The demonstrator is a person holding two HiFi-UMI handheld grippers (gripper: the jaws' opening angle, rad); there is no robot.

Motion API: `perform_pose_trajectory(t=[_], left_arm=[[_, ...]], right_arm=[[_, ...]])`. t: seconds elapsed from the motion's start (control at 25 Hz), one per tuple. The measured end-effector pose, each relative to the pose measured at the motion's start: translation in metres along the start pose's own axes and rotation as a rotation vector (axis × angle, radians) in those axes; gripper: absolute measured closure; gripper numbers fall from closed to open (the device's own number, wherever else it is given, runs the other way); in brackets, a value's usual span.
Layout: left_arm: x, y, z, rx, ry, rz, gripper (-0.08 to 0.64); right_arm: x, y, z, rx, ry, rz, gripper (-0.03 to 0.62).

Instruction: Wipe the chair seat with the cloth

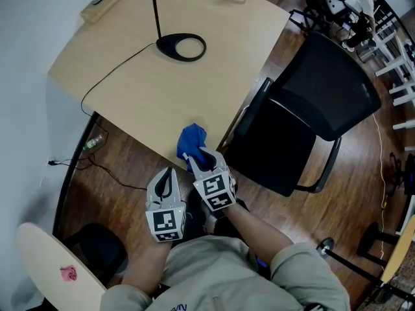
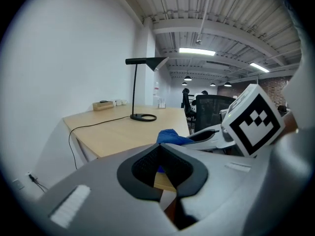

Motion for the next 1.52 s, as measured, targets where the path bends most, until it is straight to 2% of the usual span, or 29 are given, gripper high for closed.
perform_pose_trajectory(t=[0.24,0.44,0.68,0.8,0.92,1.0,1.08,1.16,1.24,1.36,1.52], left_arm=[[-0.001,0.002,0.014,0.007,-0.009,0.003,0.554],[0.0,0.004,0.017,-0.01,-0.01,0.006,0.555],[0.012,0.006,0.012,-0.057,-0.014,0.011,0.554],[0.028,0.007,0.0,-0.121,-0.008,-0.006,0.554],[0.041,0.0,-0.025,-0.252,0.002,-0.015,0.555],[0.047,-0.009,-0.05,-0.356,0.008,-0.02,0.555],[0.056,-0.021,-0.081,-0.462,0.024,-0.034,0.555],[0.064,-0.037,-0.111,-0.561,0.059,-0.059,0.555],[0.072,-0.057,-0.139,-0.64,0.093,-0.09,0.555],[0.082,-0.089,-0.172,-0.705,0.11,-0.121,0.555],[0.085,-0.136,-0.204,-0.756,0.133,-0.162,0.555]], right_arm=[[-0.008,0.024,-0.007,-0.026,-0.008,0.058,0.5],[-0.021,0.036,-0.015,-0.031,0.024,0.12,0.486],[-0.007,0.012,-0.007,0.004,0.073,0.135,0.408],[0.011,-0.03,-0.002,-0.02,0.042,0.091,0.41],[0.02,-0.083,0.002,-0.061,0.044,0.016,0.439],[0.02,-0.126,0.001,-0.126,0.053,-0.04,0.468],[0.015,-0.172,-0.005,-0.239,0.069,-0.097,0.545],[0.009,-0.218,-0.008,-0.364,0.097,-0.154,0.592],[0.003,-0.264,-0.007,-0.488,0.126,-0.212,0.592],[-0.009,-0.328,0.004,-0.628,0.161,-0.291,0.592],[-0.023,-0.389,0.04,-0.706,0.181,-0.382,0.592]])
Point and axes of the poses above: the fingertips, and each gripper's own axes: y forward along the fingers, z to its left, x out of its top, the point moved 2 cm from there along -y, backward along the fingers, and after that the axes turned 11 degrees about x, right-handed, at the moved point
